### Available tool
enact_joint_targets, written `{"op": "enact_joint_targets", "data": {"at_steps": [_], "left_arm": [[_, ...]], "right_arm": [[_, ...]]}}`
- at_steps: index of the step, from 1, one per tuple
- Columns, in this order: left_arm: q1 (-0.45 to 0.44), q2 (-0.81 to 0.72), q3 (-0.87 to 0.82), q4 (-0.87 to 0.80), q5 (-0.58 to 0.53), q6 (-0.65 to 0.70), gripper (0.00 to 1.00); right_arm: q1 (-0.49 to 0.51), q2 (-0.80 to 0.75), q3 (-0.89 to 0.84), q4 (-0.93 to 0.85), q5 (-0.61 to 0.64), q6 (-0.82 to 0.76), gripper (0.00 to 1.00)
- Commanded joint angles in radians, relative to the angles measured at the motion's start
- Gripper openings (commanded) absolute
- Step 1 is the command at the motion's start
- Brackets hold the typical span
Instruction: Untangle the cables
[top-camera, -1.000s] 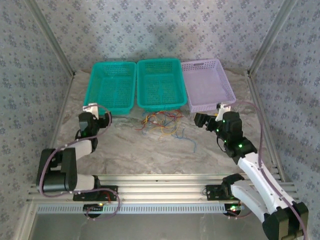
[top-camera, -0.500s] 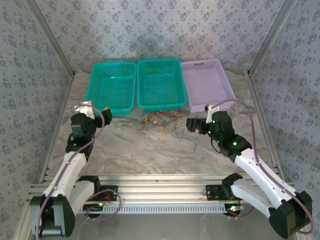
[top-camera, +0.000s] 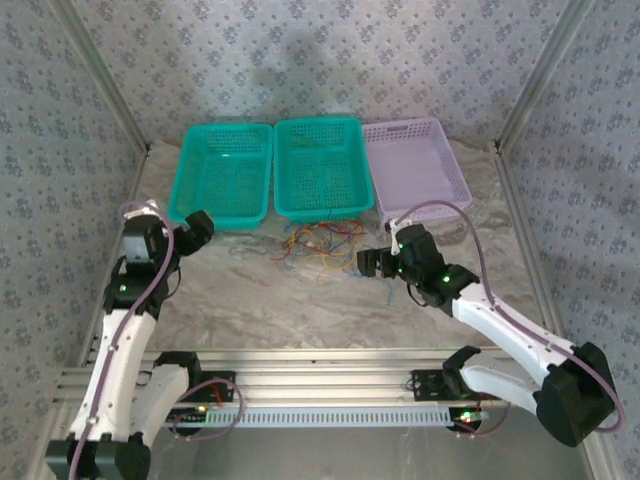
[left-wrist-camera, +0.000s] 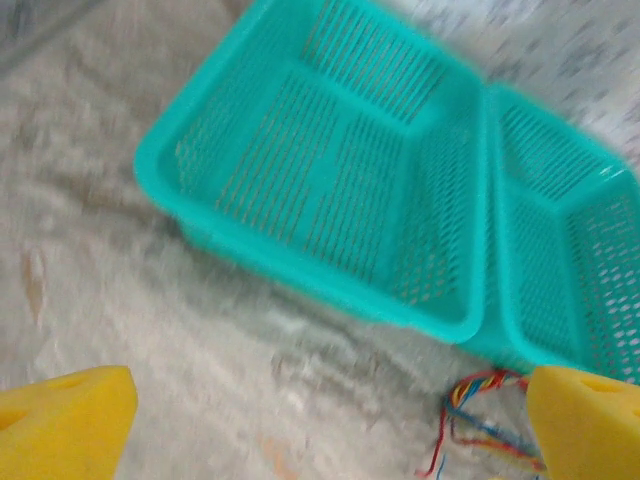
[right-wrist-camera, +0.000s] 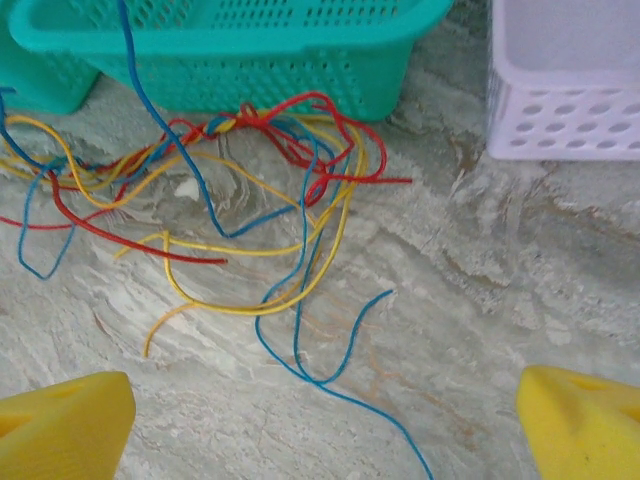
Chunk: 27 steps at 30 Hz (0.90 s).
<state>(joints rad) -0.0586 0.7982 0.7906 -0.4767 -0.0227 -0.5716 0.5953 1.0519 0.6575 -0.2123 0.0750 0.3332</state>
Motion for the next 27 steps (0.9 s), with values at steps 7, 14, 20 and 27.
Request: {"op": "enact_joint_targets", "data": {"at_steps": [7,14,20,27], "left_arm": [[-0.133,0.089,-0.011,-0.117,-0.076,-0.186,1.00],[-0.339,0.097,-0.011,-0.149,-0.160,-0.270,1.00],[-0.564,0.150,-0.014,-0.127,-0.278,-0.330,1.00],[-0.656,0.162,-0.117,0.044,-0.211,-0.324,1.00]], "right_arm": [[0.084,0.093,0.005,0.062,0.020,0.031,0.99],[0.089,0.163,0.028,0.127,-0.096,0.027,0.94],[0.083,0.266,0.088,0.217,-0.278,0.048,0.85],[0.064,0.377,0.176,0.259,-0.238,0.037,0.74]]}}
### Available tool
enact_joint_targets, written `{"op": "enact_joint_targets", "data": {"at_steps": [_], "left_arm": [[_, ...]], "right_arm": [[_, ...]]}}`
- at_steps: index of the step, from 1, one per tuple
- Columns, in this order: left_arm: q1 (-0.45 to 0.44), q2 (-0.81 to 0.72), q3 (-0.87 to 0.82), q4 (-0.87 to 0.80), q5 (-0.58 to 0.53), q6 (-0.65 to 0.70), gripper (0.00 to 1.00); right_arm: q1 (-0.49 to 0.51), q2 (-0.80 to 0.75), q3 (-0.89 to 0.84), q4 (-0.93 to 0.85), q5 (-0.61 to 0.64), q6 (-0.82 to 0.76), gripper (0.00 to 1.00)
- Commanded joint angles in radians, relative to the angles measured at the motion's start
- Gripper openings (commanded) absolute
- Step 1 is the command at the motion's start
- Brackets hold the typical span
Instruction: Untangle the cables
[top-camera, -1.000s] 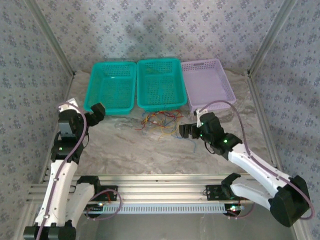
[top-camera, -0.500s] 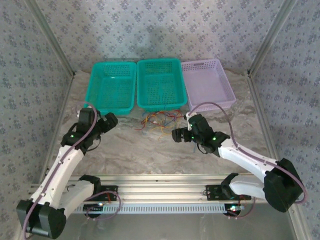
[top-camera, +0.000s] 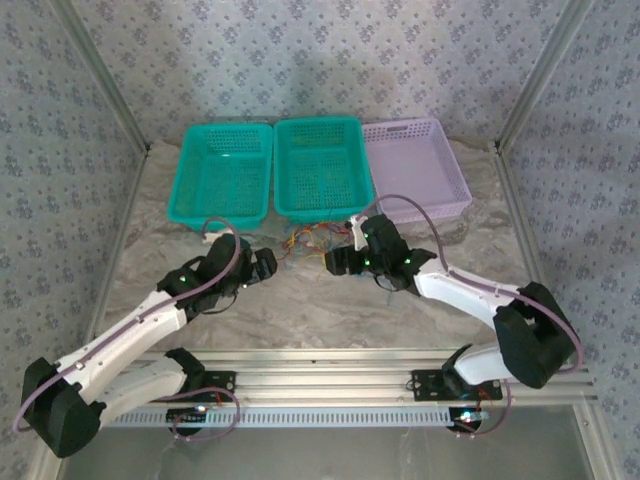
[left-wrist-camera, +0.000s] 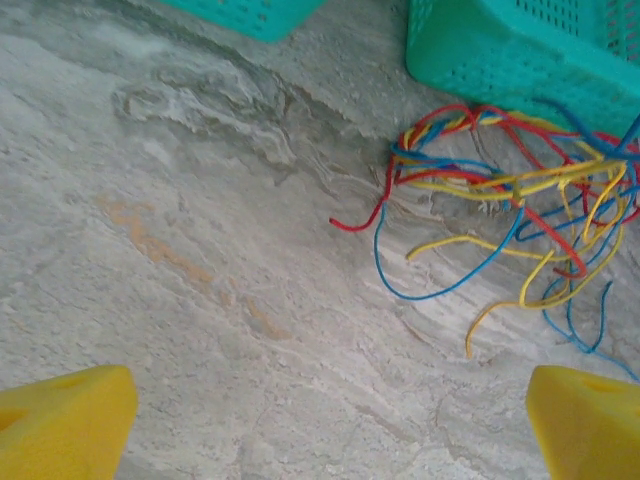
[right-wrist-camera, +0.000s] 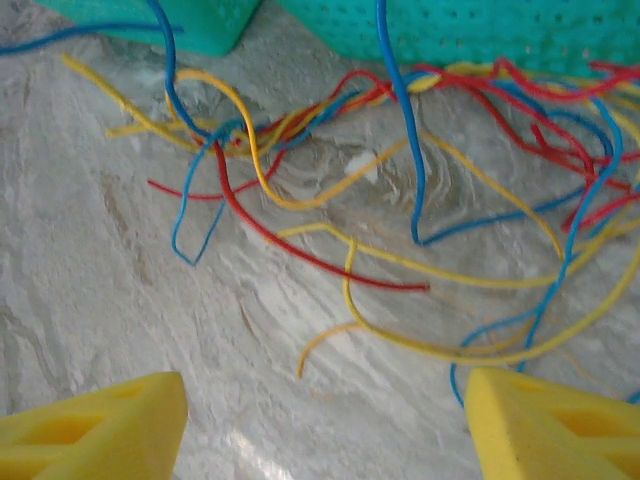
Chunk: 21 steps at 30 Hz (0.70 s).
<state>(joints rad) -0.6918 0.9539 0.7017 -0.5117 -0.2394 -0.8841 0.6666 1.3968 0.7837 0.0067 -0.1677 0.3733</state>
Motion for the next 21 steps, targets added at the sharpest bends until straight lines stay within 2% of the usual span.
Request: {"op": "enact_joint_targets", "data": {"at_steps": [1,7,12,21], "left_arm": [[-0.036,0.006,-0.040,0.091,0.004,-0.009,1.00],[-0.103,-0.034,-0.106,0.148,-0.012,0.000,1.00],[-0.133,-0.106,-0.158,0.138,-0.040,-0.016,1.00],[-0.140,-0.191,-0.201,0.088,-0.049,-0.034,1.00]], "right_arm": [[-0.006,0.052,0.068,0.040,0.033,-0.012,0.73],[-0.001,0.141,0.178,0.013,0.211,-0.077,0.60],[0.001,0.217,0.249,-0.008,0.231,-0.105,0.48],[0.004,0.308,0.293,0.012,0.260,-0.113,0.41]]}}
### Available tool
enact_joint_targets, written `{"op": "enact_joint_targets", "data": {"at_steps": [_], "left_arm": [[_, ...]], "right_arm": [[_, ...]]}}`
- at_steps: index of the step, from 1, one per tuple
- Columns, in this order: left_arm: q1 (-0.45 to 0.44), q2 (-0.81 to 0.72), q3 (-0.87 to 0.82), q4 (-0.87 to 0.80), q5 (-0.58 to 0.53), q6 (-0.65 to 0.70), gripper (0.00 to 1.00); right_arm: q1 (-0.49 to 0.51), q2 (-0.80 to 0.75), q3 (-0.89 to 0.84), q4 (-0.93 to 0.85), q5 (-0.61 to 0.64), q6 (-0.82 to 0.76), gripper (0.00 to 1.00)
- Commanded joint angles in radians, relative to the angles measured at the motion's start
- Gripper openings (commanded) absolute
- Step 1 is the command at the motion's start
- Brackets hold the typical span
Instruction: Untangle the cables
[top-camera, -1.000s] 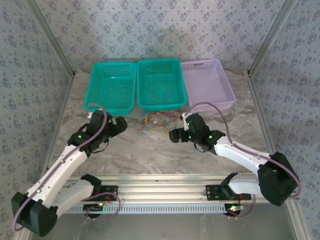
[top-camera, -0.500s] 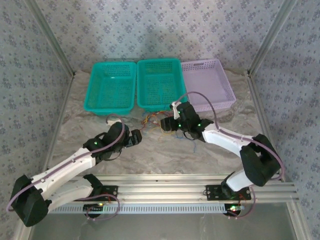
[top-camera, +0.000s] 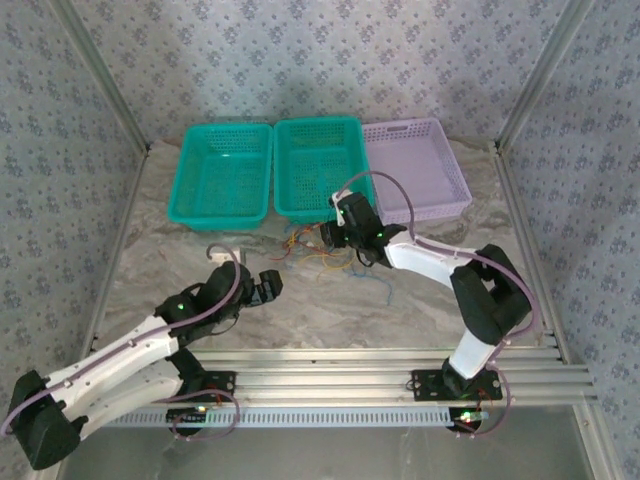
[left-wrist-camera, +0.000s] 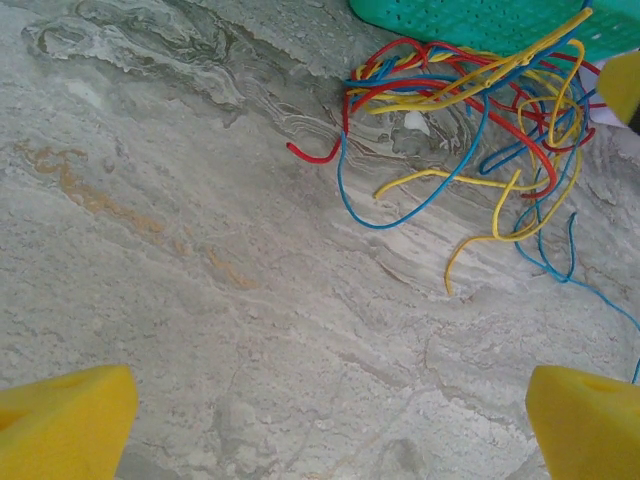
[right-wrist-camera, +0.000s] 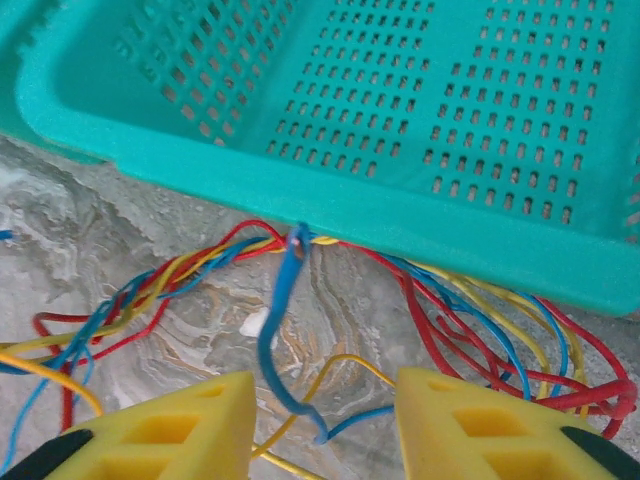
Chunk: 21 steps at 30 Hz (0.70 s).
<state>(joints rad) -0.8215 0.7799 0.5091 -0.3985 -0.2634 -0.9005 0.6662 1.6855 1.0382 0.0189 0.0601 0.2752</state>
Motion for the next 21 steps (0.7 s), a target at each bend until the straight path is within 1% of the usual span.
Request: {"op": "enact_joint_targets", "data": {"at_steps": [1,3,6,11,13,19,21], "left_arm": [[-0.010,-0.023,-0.011,-0.031,-0.027,-0.021,1.00],[-0.011,-0.030,-0.018,-0.035,-0.027,-0.026,0.99],[-0.012,-0.044,-0.030,-0.038,-0.028,-0.034,1.00],[-0.015,-0.065,-0.043,-0.045,-0.028,-0.045,1.00],[-0.018,-0.074,-0.046,-0.053,-0.032,-0.049,1.00],[-0.020,-0.108,-0.063,-0.061,-0.036,-0.063,1.00],[-0.022,-0.115,-0.067,-0.063,-0.037,-0.068,1.00]], "right_arm": [[0.004,0.027,0.043,0.001,0.035,-0.013,0.40],[0.005,0.042,0.051,0.008,0.043,-0.014,0.36],[0.006,0.065,0.062,0.019,0.046,-0.018,0.33],[0.008,0.085,0.077,0.027,0.040,-0.018,0.20],[0.012,0.078,0.077,0.025,0.038,-0.018,0.19],[0.027,0.044,0.068,0.013,0.044,-0.034,0.01],[0.033,0.030,0.059,0.009,0.039,-0.036,0.00]]}}
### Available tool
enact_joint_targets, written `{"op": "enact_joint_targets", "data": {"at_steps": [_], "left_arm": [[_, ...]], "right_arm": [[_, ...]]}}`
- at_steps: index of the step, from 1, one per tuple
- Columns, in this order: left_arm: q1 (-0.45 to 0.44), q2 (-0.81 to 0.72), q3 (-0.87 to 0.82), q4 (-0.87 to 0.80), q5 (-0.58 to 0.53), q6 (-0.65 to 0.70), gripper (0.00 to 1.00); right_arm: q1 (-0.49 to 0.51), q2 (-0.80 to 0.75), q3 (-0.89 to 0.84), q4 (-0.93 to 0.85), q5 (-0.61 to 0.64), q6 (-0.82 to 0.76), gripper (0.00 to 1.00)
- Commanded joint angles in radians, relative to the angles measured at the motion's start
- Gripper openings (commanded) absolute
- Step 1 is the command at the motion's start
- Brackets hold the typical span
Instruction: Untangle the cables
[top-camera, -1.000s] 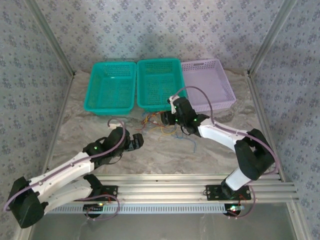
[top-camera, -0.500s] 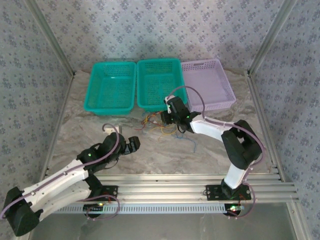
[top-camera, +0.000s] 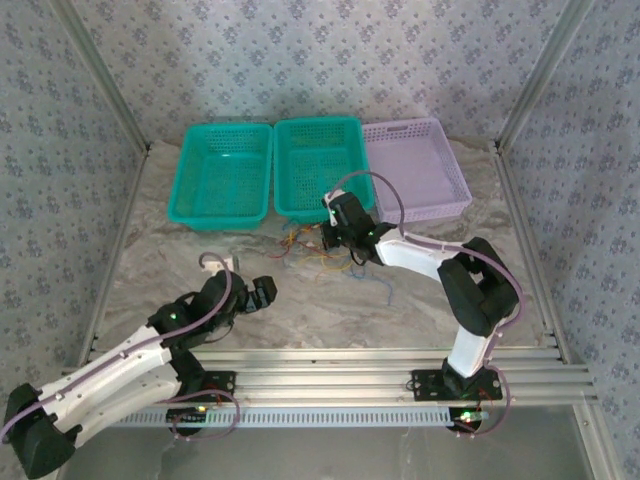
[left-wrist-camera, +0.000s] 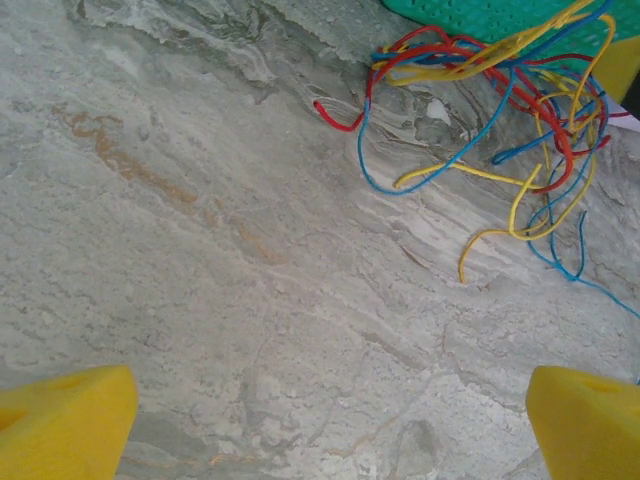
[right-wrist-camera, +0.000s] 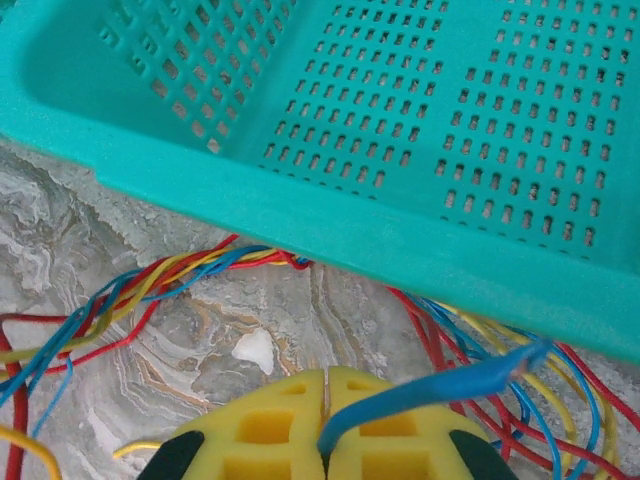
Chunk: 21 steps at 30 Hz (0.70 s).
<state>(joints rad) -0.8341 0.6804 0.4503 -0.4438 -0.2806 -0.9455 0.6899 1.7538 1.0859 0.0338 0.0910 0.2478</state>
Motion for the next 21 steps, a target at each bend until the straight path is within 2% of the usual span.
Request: {"op": "enact_joint_targets", "data": {"at_steps": [1,16,21], "left_arm": [[-0.009,-0.018,-0.009,-0.018,-0.018,-0.025,1.00],[-0.034,-0.011,0.018,0.030,0.003,-0.055,1.00],[-0.038,0.025,0.054,0.088,0.029,-0.068,1.00]], "right_arm": [[0.011,-0.050,0.006,-0.005,0.008,-0.009,0.00],[0.121,-0.286,-0.126,-0.034,-0.121,-0.089,0.00],[0.131,-0.364,-0.151,-0.035,-0.209,-0.117,0.00]]}}
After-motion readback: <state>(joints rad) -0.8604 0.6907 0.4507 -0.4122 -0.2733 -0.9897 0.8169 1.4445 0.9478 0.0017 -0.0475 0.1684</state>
